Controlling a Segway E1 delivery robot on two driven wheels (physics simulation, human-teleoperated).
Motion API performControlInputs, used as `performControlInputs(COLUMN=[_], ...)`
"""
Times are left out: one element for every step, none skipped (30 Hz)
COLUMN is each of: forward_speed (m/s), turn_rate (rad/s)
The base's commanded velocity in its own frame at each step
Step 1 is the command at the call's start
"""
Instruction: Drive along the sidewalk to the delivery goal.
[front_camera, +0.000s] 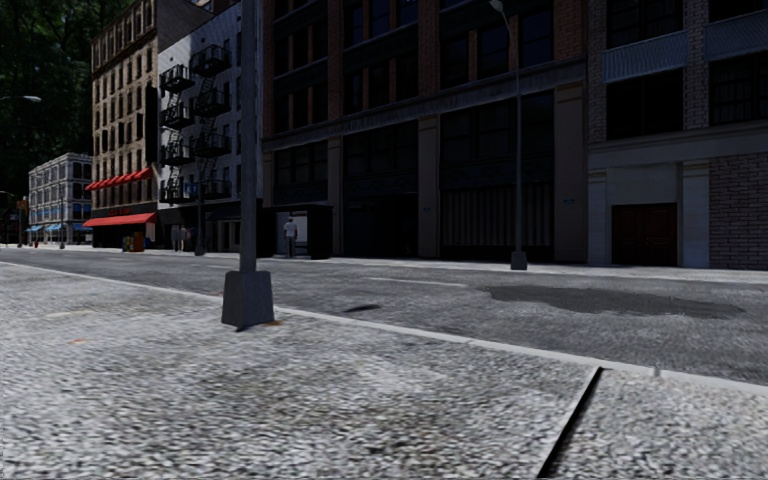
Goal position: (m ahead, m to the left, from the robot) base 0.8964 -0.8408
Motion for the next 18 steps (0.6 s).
performControlInputs(forward_speed=[1.90, 1.90, 1.90, 1.90, 1.90, 1.90, 1.90, 1.90, 1.88, 1.88, 1.83, 1.77, 1.73, 1.71, 1.63, 1.63, 1.55, 1.45], turn_rate=[0.00, 0.00, 0.00, 0.00, 0.00, 0.00, 0.00, 0.00, 0.00, 0.00, 0.00, 0.00, 0.00, 0.00, 0.00, 0.00, 0.00, 0.00])
